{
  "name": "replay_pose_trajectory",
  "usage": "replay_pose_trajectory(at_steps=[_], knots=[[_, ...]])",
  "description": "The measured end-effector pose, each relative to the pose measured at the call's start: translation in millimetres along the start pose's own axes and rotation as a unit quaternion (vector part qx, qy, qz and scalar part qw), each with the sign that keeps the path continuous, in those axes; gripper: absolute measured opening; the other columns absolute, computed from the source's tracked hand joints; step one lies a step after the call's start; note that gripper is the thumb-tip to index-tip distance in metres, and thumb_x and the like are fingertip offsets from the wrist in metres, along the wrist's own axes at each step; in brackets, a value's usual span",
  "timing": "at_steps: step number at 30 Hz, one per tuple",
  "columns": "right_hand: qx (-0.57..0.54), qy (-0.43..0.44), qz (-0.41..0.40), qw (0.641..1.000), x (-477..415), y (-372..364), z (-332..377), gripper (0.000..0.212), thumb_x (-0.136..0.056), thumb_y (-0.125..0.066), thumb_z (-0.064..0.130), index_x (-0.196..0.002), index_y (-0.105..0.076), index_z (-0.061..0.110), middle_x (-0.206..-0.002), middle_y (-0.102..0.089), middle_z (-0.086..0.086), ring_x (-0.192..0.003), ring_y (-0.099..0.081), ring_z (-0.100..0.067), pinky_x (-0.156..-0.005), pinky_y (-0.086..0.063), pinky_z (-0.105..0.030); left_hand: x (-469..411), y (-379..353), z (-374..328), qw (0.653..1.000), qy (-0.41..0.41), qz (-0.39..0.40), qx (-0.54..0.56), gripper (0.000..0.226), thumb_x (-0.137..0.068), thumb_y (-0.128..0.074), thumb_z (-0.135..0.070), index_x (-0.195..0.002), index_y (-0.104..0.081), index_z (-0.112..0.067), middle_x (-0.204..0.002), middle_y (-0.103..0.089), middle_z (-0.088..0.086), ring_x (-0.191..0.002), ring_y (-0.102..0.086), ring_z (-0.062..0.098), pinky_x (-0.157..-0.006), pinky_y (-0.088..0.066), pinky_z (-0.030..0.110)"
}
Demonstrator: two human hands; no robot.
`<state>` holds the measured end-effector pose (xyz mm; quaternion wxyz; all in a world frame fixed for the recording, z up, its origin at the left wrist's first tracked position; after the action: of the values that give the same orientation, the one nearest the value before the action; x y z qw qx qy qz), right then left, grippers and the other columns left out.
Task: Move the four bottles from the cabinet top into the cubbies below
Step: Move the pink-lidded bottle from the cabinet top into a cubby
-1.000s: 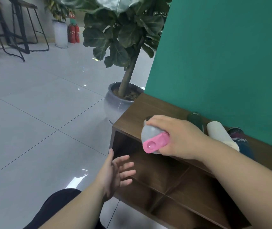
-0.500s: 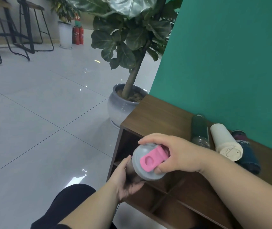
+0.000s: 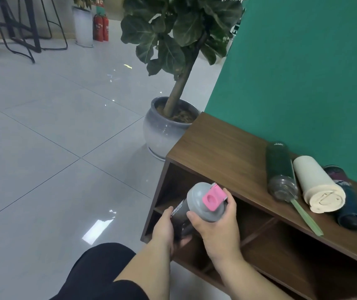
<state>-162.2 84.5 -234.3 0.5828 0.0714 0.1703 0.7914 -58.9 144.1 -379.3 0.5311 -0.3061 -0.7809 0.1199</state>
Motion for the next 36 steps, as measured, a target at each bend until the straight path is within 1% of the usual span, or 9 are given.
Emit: replay_pose_trajectory(at_steps=[3,7,12,15,20,24,27,30,36], knots=[[0.002,-0.01,0.01,1.0,-7.4,-10.1,-10.7,0.122,-0.039,-0.093,0.048,-0.146,-0.038,0.031,-0.133,-0.059,0.012,-0.124,-0.059,-0.01,-0.104,-0.053,-0.039,-19.0,3.2,1.6,1.0,0.0,-0.018,0.019,0.037,-0.089,-0.061,-0.043,-0.113,-0.071,-0.017,-0.096,-0.082,0.01,-0.088,-0.077,0.03,-0.086,-0.059,0.058],[-0.021,-0.027,0.0,0.999,-19.3,-18.4,-27.1,0.11,-0.04,-0.094,0.042,-0.138,-0.045,0.033,-0.123,-0.063,0.014,-0.114,-0.064,-0.01,-0.095,-0.058,-0.036,-38.3,4.3,5.2,0.998,-0.003,-0.036,0.047,0.034,-0.09,-0.063,-0.04,-0.108,-0.072,-0.013,-0.097,-0.081,0.014,-0.085,-0.077,0.032,-0.082,-0.061,0.057],[0.024,-0.044,0.009,0.999,-37.1,-30.9,-50.8,0.102,-0.05,-0.098,0.03,-0.136,-0.045,0.031,-0.122,-0.062,0.017,-0.115,-0.064,-0.009,-0.095,-0.058,-0.033,-61.2,6.9,12.7,0.994,0.015,-0.067,0.08,0.034,-0.088,-0.065,-0.042,-0.106,-0.073,-0.014,-0.097,-0.081,0.015,-0.081,-0.077,0.032,-0.068,-0.064,0.044],[0.07,-0.029,0.026,0.997,-59.2,-38.8,-58.7,0.102,-0.051,-0.099,0.027,-0.137,-0.043,0.033,-0.122,-0.058,0.025,-0.112,-0.061,0.002,-0.097,-0.052,-0.024,-75.1,0.3,14.5,0.993,0.021,-0.072,0.091,0.043,-0.089,-0.058,-0.046,-0.108,-0.075,-0.012,-0.098,-0.08,0.015,-0.089,-0.076,0.032,-0.088,-0.061,0.046],[0.142,-0.023,0.058,0.988,-86.2,-56.1,-75.4,0.109,-0.053,-0.099,0.03,-0.143,-0.039,0.025,-0.128,-0.052,0.018,-0.12,-0.048,0.004,-0.1,-0.041,-0.017,-82.0,-10.0,9.2,0.989,0.029,-0.07,0.131,0.059,-0.095,-0.043,-0.061,-0.115,-0.07,-0.013,-0.106,-0.074,0.014,-0.09,-0.068,0.027,-0.085,-0.056,0.041],[0.147,-0.065,0.076,0.984,-105.0,-68.0,-96.0,0.109,-0.049,-0.099,0.036,-0.141,-0.039,0.035,-0.134,-0.054,0.018,-0.127,-0.051,-0.002,-0.109,-0.046,-0.031,-93.5,-9.1,4.1,0.986,0.039,-0.066,0.151,0.079,-0.089,-0.035,-0.075,-0.136,-0.06,-0.017,-0.137,-0.063,0.011,-0.113,-0.062,0.027,-0.103,-0.046,0.043],[0.154,-0.085,0.068,0.982,-114.9,-71.6,-105.6,0.104,-0.045,-0.098,0.04,-0.134,-0.044,0.037,-0.134,-0.06,0.011,-0.125,-0.058,-0.011,-0.106,-0.05,-0.039,-100.6,-8.5,-2.3,0.985,0.029,-0.064,0.158,0.082,-0.088,-0.031,-0.078,-0.135,-0.061,-0.017,-0.13,-0.066,0.007,-0.107,-0.063,0.022,-0.104,-0.042,0.04],[0.149,-0.085,0.055,0.984,-120.4,-73.3,-109.5,0.094,-0.046,-0.098,0.036,-0.124,-0.046,0.036,-0.13,-0.064,0.006,-0.12,-0.063,-0.014,-0.105,-0.052,-0.039,-107.4,-5.9,-4.2,0.985,0.016,-0.07,0.155,0.088,-0.081,-0.034,-0.083,-0.135,-0.062,-0.02,-0.142,-0.061,0.005,-0.127,-0.058,0.023,-0.112,-0.039,0.039],[0.129,-0.077,0.055,0.987,-120.1,-81.5,-114.3,0.098,-0.045,-0.097,0.038,-0.128,-0.044,0.033,-0.129,-0.062,0.006,-0.12,-0.062,-0.014,-0.103,-0.053,-0.039,-105.8,-4.6,-7.0,0.985,0.001,-0.087,0.15,0.094,-0.078,-0.039,-0.084,-0.145,-0.052,-0.019,-0.151,-0.052,0.008,-0.14,-0.046,0.026,-0.117,-0.036,0.041]])
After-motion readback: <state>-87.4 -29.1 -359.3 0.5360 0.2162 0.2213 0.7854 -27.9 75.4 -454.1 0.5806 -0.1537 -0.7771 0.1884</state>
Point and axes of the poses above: each hand's wrist, its own x-axis away from the middle knuckle, its own y-axis out of the back of the hand, z = x × y, the point moved 9 cm from there along -x, towards the middle knuckle
